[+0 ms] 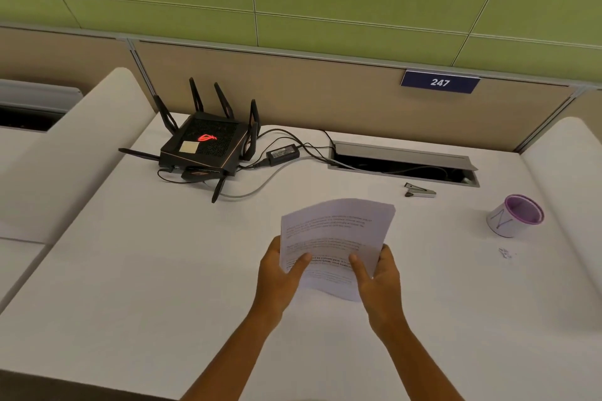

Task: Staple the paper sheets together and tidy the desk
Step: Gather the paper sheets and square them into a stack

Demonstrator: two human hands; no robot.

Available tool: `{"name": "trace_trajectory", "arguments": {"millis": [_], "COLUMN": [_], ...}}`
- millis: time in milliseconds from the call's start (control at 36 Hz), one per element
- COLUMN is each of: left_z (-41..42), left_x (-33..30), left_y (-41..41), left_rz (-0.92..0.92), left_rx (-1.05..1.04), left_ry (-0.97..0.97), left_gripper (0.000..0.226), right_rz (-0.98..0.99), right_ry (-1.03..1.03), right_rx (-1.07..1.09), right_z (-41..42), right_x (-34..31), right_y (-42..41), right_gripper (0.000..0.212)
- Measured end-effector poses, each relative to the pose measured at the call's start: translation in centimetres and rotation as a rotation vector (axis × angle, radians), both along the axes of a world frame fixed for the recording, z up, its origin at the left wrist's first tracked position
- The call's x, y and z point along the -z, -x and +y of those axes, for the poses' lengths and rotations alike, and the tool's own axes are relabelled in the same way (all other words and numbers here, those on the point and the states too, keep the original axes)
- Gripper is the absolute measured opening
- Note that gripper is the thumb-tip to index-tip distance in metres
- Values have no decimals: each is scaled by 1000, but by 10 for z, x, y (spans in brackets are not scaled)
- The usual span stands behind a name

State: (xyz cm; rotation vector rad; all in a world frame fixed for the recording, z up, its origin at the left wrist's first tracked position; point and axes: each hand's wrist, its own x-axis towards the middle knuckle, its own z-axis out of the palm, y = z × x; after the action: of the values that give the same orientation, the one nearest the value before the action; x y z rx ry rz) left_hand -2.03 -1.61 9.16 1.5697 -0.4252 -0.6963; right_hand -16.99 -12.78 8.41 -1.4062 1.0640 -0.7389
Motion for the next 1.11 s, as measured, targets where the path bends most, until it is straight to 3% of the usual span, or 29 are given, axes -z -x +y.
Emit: {"name": "trace_trajectory", "arguments": {"millis": [278,472,639,722,861,1028,1111], "left_z": [-3,4,4,9,19,19,15], "left_x": [0,16,11,11,7,4,7], "left_y": [6,13,7,-1,-10,-4,6], "left_rz": [41,75,142,227,385,538,568], "left_rx": [-83,-73,-100,-136,-203,-244,-210], "left_ry": [23,-77,-88,-52,64,159,176], "left_gripper": [53,36,19,13,21,33,37], "right_rz": [-57,33,80,55,-22,-225,-284], "right_ry": [38,-12,-6,-97,-272,-488,-534], "right_rx": [21,5,-104,-181,-255,-165,-116], "right_z": [3,12,-5,-17,-27,-12,2], "right_x": [-3,18,8,-1,-5,3,7], "right_y": [-6,2,7,18,36,28,18], "right_gripper": [34,38,23,16,20,44,45]}}
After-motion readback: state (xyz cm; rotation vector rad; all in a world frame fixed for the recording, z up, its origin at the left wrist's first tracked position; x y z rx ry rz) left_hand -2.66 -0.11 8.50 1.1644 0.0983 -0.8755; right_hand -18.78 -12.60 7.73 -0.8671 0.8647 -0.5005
